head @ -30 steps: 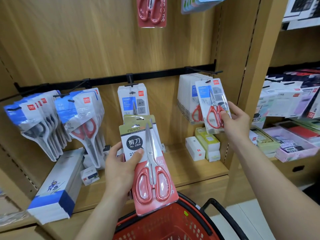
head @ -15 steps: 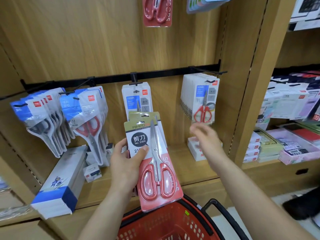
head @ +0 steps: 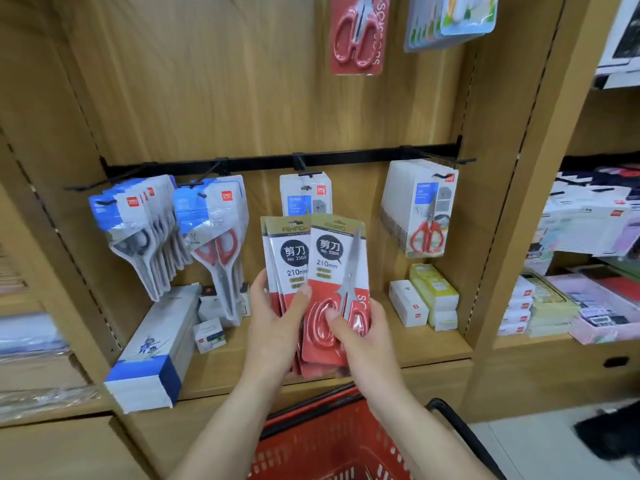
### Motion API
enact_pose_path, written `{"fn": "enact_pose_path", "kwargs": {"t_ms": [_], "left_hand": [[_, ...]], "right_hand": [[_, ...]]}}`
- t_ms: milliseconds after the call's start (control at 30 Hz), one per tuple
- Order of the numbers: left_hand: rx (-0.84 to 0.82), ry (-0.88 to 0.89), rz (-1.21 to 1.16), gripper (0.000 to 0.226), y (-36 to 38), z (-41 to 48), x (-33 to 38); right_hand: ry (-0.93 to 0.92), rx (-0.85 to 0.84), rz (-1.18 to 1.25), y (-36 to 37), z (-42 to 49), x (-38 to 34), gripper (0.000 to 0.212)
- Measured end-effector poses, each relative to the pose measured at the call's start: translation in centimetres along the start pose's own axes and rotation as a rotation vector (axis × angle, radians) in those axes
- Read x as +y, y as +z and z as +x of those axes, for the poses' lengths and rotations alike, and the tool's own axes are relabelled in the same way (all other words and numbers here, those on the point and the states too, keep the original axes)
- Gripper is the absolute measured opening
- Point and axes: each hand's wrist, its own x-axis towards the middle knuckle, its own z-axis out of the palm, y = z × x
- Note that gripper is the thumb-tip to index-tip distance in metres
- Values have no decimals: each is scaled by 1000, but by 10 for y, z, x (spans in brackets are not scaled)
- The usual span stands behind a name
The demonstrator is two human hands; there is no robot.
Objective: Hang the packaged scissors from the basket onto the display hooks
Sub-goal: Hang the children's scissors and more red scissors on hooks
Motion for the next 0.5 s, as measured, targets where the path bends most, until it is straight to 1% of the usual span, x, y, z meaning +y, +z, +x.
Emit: {"fn": "enact_pose_path", "kwargs": {"t_ms": [67, 167, 233, 300, 500], "left_hand": [[-73, 44, 20, 60, -6, -5, 8], [-133, 115, 37, 64, -17, -7, 15], [-115, 139, 32, 65, -22, -8, 22], [-91, 156, 21, 66, -24, -7, 29], [-29, 118, -34, 62, -25, 0, 51]], "right_hand": [[22, 17, 12, 5, -3, -4, 36], [28, 24, -8, 11, -8, -11, 39], [18, 8, -15, 12, -9, -16, 39], [25, -32, 26, 12, -10, -23, 33], [36, -172, 81, 6, -6, -46, 27]]}}
